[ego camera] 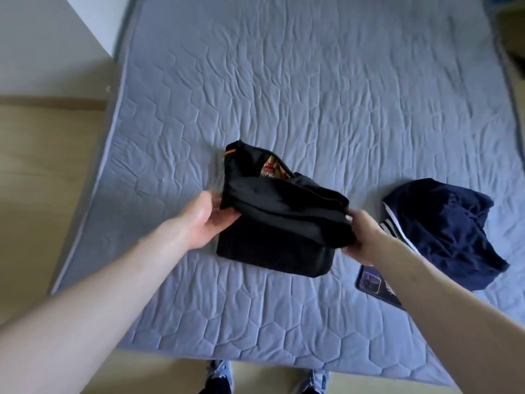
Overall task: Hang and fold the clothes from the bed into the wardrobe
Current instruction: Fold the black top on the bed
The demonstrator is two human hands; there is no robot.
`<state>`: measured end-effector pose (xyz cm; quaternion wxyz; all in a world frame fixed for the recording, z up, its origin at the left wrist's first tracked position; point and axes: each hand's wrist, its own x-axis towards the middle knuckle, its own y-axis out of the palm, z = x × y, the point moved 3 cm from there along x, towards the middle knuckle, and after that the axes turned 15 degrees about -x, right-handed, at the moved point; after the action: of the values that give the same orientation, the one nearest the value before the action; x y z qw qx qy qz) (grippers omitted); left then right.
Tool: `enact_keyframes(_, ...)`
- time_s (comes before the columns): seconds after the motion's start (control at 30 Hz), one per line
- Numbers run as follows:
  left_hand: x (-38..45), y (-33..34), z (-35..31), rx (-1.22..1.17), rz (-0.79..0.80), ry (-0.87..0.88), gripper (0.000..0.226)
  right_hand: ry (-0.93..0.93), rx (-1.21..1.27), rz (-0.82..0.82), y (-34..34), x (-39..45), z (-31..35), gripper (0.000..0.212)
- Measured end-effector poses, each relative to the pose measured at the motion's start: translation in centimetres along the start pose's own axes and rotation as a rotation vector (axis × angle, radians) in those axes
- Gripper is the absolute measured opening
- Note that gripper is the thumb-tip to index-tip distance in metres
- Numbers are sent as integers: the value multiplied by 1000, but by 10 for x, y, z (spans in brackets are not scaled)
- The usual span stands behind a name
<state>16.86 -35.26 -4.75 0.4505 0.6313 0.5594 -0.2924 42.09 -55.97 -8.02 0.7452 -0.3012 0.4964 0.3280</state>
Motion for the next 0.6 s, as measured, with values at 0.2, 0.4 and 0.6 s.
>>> enact_keyframes(0.2,59,43,-39,-1,11,76,35,-141,-29,-177,17,26,66,14)
enact_keyframes(0.4,115,44,-29,582,-61,251,55,-396,-587,-357,39,67,65,79)
enact_keyframes(0.6,149,51,-34,974,-25,507,105,-388,-860,-500,48,102,48,99)
